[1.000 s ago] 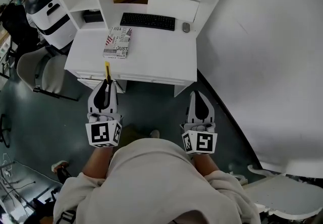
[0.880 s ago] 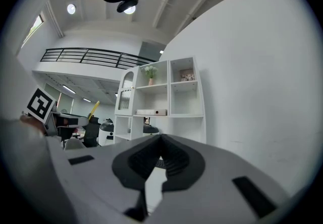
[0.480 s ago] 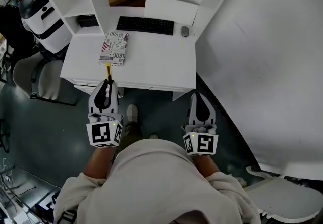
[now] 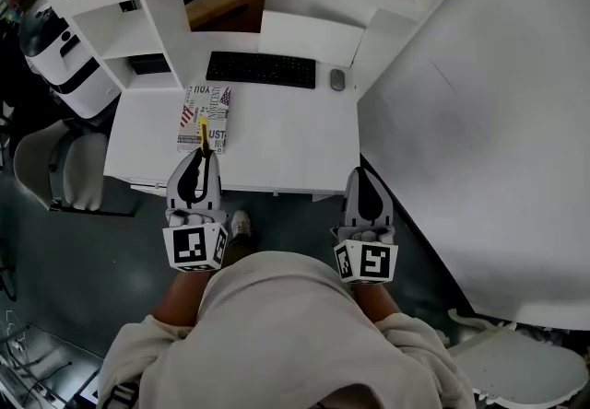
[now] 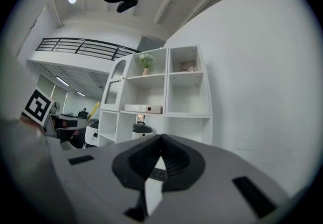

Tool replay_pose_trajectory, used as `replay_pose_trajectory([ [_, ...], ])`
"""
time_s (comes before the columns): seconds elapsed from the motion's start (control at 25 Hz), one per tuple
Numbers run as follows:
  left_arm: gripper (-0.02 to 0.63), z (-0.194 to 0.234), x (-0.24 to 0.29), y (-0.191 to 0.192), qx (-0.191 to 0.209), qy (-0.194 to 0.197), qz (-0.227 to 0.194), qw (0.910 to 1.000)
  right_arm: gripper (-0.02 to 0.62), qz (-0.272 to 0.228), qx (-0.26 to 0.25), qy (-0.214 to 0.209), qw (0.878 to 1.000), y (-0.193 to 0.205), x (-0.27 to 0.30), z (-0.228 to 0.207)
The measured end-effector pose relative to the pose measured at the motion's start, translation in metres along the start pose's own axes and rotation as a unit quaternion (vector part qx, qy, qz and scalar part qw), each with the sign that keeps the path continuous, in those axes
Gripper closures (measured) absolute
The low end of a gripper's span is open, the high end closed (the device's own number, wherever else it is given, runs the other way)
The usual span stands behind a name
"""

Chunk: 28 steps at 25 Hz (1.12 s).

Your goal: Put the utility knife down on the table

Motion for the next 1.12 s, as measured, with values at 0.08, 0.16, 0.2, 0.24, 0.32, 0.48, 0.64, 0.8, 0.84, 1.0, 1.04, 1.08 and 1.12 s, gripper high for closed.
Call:
replay_pose_trajectory([
  [0.08, 0.543, 0.008, 0.020, 0.000, -0.003, 0.009, 0.003, 0.9999, 0.592, 0.001, 0.000, 0.006, 1.000, -0.003, 0.020, 0.002],
  [0.16, 0.543, 0.016, 0.039, -0.001, -0.004, 0.020, 0.006, 0.9998, 0.592, 0.003, -0.001, 0.013, 1.000, -0.006, 0.039, 0.005],
  [0.2, 0.543, 0.021, 0.049, -0.001, -0.004, 0.025, 0.007, 0.9997, 0.592, 0.004, 0.000, 0.017, 1.000, -0.007, 0.049, 0.006],
  [0.24, 0.543, 0.025, 0.057, -0.001, -0.005, 0.030, 0.008, 0.9995, 0.592, 0.006, 0.000, 0.021, 1.000, -0.008, 0.059, 0.008],
  [0.32, 0.543, 0.034, 0.072, 0.000, -0.007, 0.040, 0.012, 0.9991, 0.592, 0.008, 0.002, 0.028, 1.000, -0.009, 0.075, 0.014],
  [0.48, 0.543, 0.048, 0.096, 0.001, -0.007, 0.057, 0.021, 0.9981, 0.592, 0.009, 0.004, 0.038, 0.999, -0.013, 0.103, 0.024],
  [0.64, 0.543, 0.057, 0.117, 0.009, -0.008, 0.060, 0.027, 0.9978, 0.592, 0.017, 0.005, 0.041, 0.999, -0.008, 0.122, 0.025],
  [0.8, 0.543, 0.058, 0.131, 0.014, -0.008, 0.051, 0.033, 0.9981, 0.592, 0.028, 0.009, 0.032, 0.999, -0.003, 0.136, 0.018],
  [0.84, 0.543, 0.057, 0.136, 0.015, -0.008, 0.047, 0.032, 0.9983, 0.592, 0.028, 0.009, 0.027, 0.999, -0.002, 0.141, 0.015],
  [1.0, 0.543, 0.048, 0.149, 0.021, -0.005, 0.026, 0.037, 0.9990, 0.592, 0.028, 0.009, 0.006, 1.000, 0.002, 0.153, -0.004],
  [1.04, 0.543, 0.046, 0.152, 0.023, -0.005, 0.021, 0.042, 0.9989, 0.592, 0.028, 0.009, 0.002, 1.000, 0.002, 0.155, -0.010],
  [1.08, 0.543, 0.043, 0.156, 0.025, -0.005, 0.017, 0.048, 0.9987, 0.592, 0.027, 0.011, 0.000, 1.000, 0.002, 0.158, -0.017],
  [1.12, 0.543, 0.040, 0.161, 0.028, -0.006, 0.013, 0.055, 0.9984, 0.592, 0.026, 0.012, -0.002, 1.000, 0.001, 0.160, -0.024],
])
Point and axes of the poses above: the fingertips, and each gripper's own axes: x forward along the fingers, z to its left, y out of its underside, the point moved 7 cm from there along -x, backward along the fingers, and after that the axes turned 5 degrees about z, right-handed, at the moved point
